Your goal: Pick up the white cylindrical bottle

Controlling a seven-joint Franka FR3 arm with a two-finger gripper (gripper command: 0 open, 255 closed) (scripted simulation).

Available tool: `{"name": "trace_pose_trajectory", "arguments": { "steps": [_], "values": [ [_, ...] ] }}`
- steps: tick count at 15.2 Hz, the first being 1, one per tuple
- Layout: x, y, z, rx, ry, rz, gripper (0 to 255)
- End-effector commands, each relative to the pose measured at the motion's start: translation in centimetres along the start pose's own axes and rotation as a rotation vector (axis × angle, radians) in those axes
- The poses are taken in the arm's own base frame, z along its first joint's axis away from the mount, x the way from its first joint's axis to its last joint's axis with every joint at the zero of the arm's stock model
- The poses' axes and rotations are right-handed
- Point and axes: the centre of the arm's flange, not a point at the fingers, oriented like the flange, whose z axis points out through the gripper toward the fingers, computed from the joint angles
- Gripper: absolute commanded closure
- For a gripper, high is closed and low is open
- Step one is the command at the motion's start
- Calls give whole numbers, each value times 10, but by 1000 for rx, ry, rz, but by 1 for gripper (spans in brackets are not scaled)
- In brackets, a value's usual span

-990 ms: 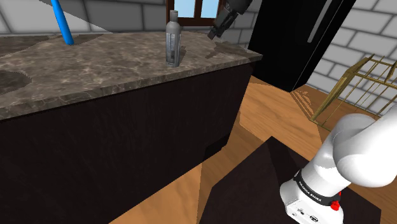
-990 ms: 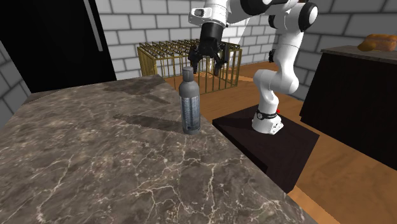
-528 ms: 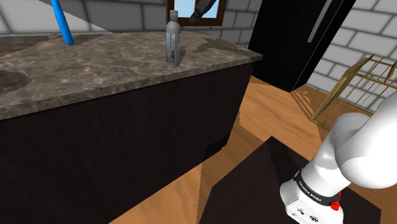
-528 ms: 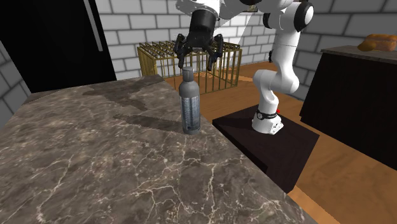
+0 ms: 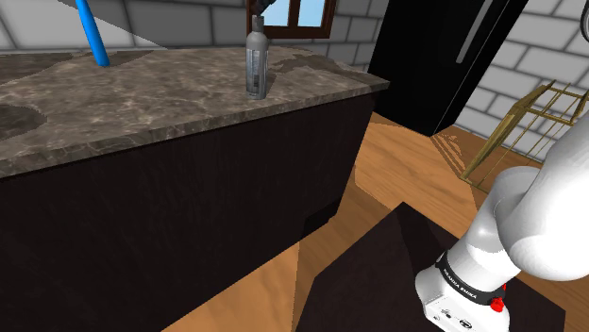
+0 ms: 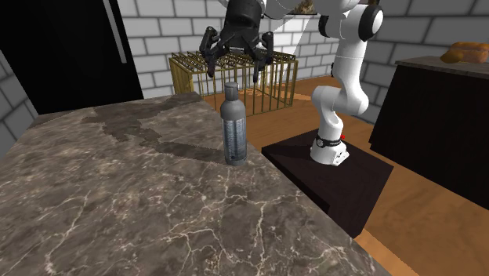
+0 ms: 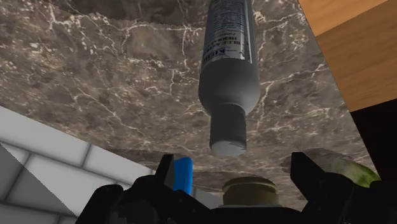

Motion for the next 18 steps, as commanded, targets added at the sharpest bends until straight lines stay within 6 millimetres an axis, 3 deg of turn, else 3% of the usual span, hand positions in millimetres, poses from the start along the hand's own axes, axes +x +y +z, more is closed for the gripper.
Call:
{"name": "trace_pose_trajectory", "arguments": {
  "steps": [1, 7, 8, 18],
  "values": [
    [-4, 0, 7, 2, 4, -8, 0],
    [-20, -1, 25, 2, 4, -8, 0],
    [-20, -1, 25, 2, 4, -8, 255],
    [-16, -1, 21, 2, 4, -8, 255]
  ]
}}
